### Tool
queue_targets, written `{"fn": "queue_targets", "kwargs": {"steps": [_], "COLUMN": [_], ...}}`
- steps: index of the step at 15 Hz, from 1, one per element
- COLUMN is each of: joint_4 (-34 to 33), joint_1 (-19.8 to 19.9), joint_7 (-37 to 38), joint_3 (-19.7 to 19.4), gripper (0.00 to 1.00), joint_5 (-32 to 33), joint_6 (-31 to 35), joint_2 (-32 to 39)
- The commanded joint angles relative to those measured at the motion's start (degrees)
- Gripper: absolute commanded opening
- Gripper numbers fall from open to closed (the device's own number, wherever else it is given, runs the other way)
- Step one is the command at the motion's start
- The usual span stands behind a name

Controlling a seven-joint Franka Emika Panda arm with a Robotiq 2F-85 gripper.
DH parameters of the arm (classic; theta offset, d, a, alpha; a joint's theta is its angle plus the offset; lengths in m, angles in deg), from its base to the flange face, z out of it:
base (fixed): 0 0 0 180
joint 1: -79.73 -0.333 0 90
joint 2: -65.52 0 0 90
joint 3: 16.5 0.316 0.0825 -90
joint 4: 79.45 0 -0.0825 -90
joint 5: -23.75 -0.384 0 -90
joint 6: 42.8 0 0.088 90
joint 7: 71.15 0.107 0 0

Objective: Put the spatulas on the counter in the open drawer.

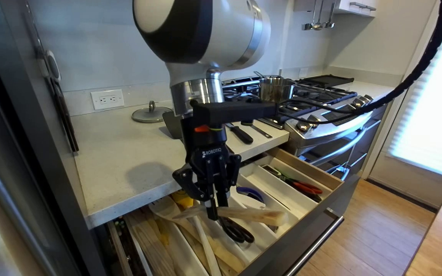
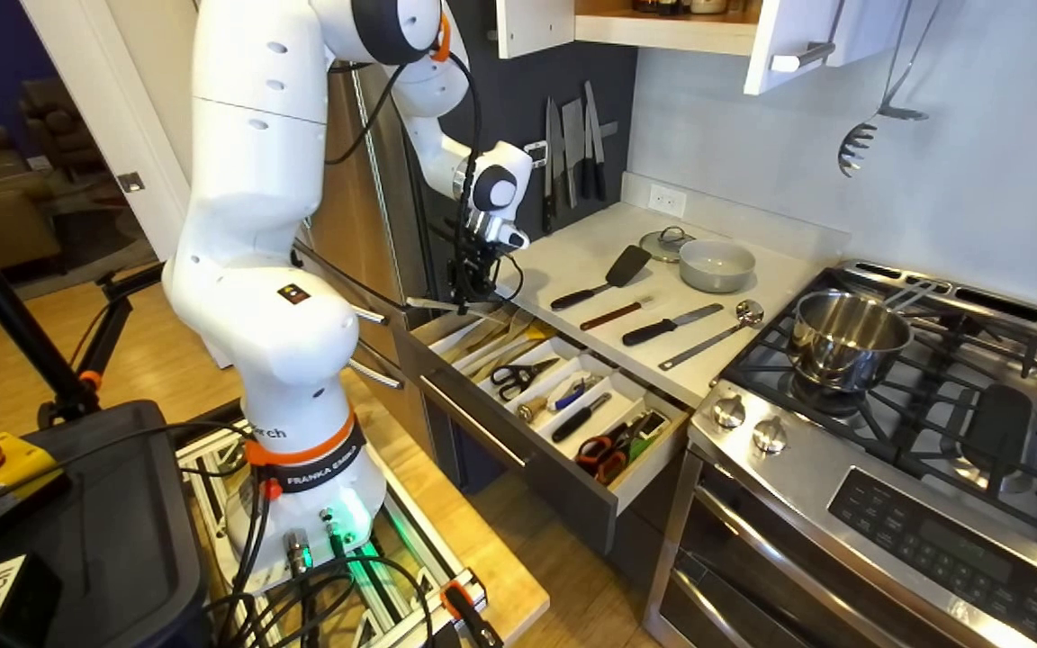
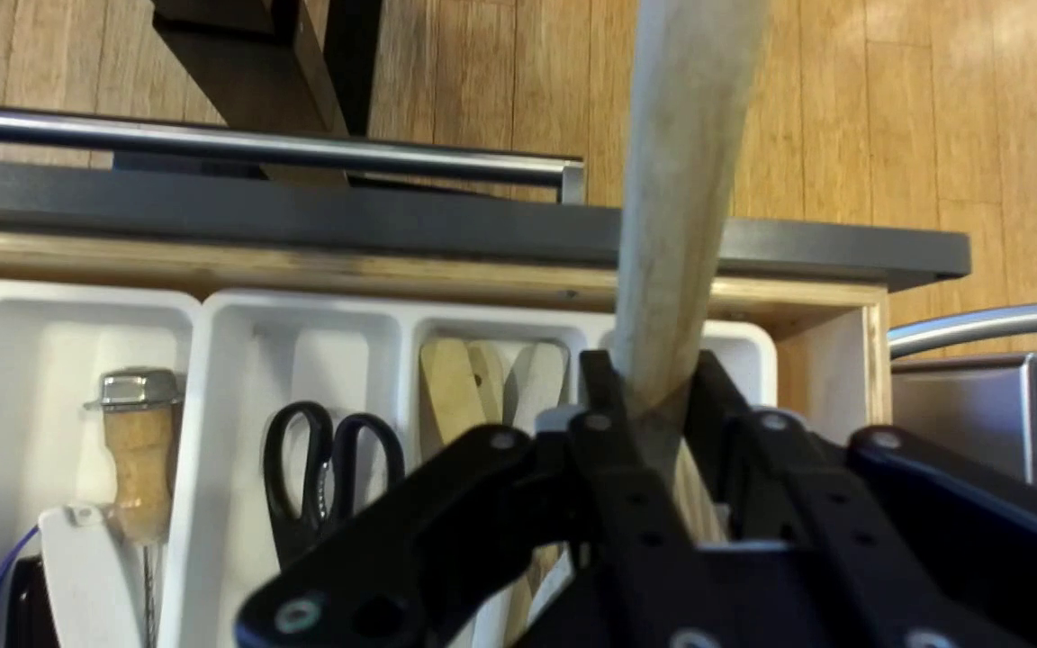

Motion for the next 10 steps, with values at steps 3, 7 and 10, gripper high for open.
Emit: {"fn": "queue_targets", "kwargs": {"steps": [3,7,10], "joint_4": [-0.8,-2.4,-3.6], "joint_1": [-0.4,-0.4,0.0], "joint_7": [-0.4,-0.6,-0.8], "joint_3": [-0.9,-0.3,0.4], "gripper": [0.06,0.06,0.06], "joint_5": [2.8,2.3,1.5], "joint_6": [14.5,21.8,24.4], "joint_2": [5.9,9.4,11.5]}}
